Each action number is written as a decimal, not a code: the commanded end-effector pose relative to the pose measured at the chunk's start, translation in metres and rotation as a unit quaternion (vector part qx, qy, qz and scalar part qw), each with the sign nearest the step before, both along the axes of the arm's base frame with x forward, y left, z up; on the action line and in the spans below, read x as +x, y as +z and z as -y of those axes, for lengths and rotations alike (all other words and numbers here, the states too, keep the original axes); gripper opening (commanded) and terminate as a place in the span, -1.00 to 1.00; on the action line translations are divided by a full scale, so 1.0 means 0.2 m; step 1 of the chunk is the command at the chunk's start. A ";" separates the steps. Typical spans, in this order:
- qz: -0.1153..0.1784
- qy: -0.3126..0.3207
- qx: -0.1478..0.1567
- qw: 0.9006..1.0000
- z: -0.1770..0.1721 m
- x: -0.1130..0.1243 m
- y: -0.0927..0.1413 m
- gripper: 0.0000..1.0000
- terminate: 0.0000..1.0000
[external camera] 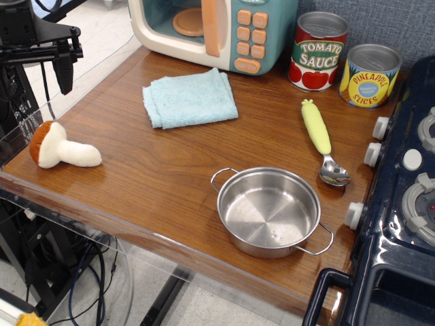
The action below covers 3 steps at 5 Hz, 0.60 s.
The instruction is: Place the pot on the blue cloth.
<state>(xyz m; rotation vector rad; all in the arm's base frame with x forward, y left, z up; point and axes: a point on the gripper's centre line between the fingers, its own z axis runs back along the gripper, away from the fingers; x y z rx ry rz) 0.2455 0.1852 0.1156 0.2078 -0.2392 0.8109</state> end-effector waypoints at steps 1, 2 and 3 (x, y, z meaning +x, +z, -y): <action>0.000 0.000 0.000 1.000 0.00 0.00 0.00 1.00 -1.00; -0.011 -0.026 -0.013 1.000 0.10 0.01 -0.01 1.00 -1.00; -0.007 -0.071 -0.010 0.997 0.21 0.01 0.00 1.00 -1.00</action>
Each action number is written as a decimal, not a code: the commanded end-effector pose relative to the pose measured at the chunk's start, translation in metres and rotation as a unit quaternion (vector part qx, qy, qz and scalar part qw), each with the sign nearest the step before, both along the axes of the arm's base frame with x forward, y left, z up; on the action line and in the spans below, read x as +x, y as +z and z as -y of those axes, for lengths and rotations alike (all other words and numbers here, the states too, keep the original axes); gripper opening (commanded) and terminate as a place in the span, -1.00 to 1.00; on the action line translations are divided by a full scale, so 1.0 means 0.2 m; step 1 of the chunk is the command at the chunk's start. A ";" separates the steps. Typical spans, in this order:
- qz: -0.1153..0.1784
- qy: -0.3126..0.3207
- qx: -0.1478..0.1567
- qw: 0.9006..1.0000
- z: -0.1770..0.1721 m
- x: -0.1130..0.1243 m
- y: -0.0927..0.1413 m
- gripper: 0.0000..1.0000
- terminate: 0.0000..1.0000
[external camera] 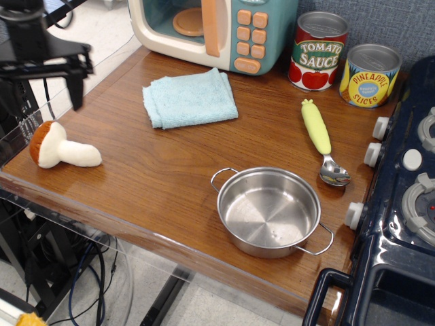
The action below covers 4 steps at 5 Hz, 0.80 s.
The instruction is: Place the pot on the blue cloth.
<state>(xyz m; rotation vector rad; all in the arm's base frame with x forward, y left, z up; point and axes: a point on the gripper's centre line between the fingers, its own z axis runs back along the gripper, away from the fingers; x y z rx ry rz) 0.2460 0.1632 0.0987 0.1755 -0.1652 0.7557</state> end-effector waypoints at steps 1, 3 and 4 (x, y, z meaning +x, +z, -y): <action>0.033 -0.099 0.001 0.995 0.26 -0.02 0.08 1.00 -1.00; 0.024 -0.180 0.027 0.983 0.57 -0.02 0.00 1.00 -1.00; 0.022 -0.211 0.016 0.977 0.72 0.00 -0.05 1.00 -1.00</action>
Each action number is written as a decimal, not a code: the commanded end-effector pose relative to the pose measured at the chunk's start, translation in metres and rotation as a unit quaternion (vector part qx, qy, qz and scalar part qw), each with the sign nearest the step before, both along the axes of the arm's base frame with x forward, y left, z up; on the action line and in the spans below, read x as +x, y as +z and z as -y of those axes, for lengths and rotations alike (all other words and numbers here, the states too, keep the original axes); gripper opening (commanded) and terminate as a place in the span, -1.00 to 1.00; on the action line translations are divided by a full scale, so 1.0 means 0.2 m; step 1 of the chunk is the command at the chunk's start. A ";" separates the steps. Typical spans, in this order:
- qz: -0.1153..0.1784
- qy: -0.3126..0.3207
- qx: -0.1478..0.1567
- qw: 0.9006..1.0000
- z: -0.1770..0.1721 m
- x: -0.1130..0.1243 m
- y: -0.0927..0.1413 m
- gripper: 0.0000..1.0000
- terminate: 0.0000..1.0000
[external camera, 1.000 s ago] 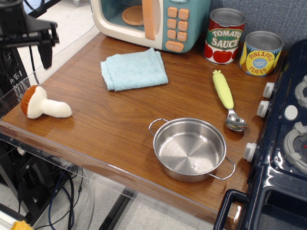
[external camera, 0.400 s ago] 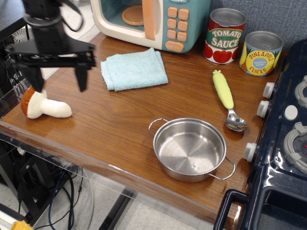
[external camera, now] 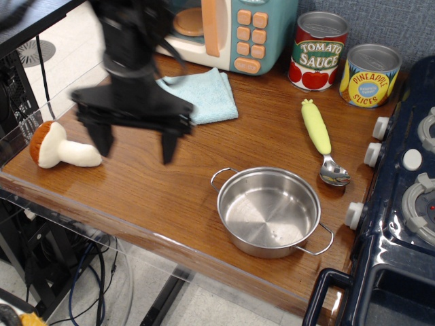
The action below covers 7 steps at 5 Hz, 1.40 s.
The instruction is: Place the pot on the blue cloth.
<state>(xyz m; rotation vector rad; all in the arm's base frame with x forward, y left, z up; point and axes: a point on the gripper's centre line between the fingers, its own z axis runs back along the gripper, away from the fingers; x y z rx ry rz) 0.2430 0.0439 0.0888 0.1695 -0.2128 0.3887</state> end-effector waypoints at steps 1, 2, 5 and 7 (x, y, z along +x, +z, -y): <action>0.007 -0.020 -0.015 1.000 0.21 0.04 -0.06 1.00 -1.00; 0.006 -0.011 -0.045 0.999 0.25 0.04 -0.12 1.00 -1.00; -0.017 -0.030 -0.107 0.994 0.36 0.03 -0.29 1.00 -1.00; -0.004 -0.021 -0.101 0.995 0.37 0.05 -0.34 -1.00 -1.00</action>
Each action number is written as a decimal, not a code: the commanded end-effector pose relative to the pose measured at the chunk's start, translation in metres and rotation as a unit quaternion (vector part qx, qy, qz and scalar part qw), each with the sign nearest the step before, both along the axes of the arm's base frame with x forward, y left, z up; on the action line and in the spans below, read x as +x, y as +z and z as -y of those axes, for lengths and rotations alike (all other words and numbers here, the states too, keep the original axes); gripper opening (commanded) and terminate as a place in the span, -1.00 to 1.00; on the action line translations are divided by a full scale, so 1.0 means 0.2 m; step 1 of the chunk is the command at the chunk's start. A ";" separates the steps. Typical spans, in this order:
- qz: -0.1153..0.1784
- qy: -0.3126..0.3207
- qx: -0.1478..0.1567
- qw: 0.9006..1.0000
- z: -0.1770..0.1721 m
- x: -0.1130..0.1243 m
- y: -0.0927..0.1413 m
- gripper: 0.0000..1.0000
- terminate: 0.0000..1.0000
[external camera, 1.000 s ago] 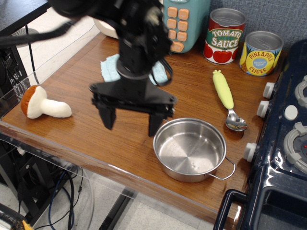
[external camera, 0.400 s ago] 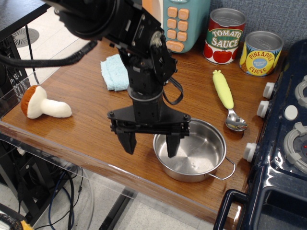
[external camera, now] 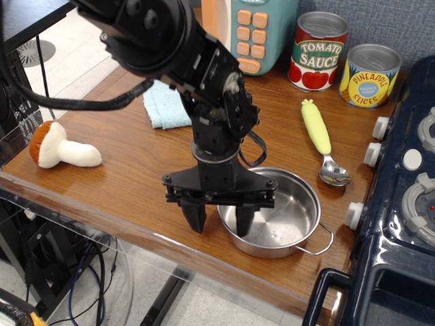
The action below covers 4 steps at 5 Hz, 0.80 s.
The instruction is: Place the pot on the blue cloth.
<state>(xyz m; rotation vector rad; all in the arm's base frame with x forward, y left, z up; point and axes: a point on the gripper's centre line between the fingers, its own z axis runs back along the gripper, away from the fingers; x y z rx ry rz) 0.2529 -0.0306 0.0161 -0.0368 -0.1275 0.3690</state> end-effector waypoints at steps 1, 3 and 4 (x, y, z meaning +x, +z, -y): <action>0.020 0.007 0.007 1.000 -0.03 0.00 0.03 -1.00 -1.00; 0.031 0.040 -0.006 0.999 -0.16 0.02 0.13 -1.00 -1.00; 0.036 0.060 -0.029 0.997 -0.26 0.04 0.23 -1.00 -1.00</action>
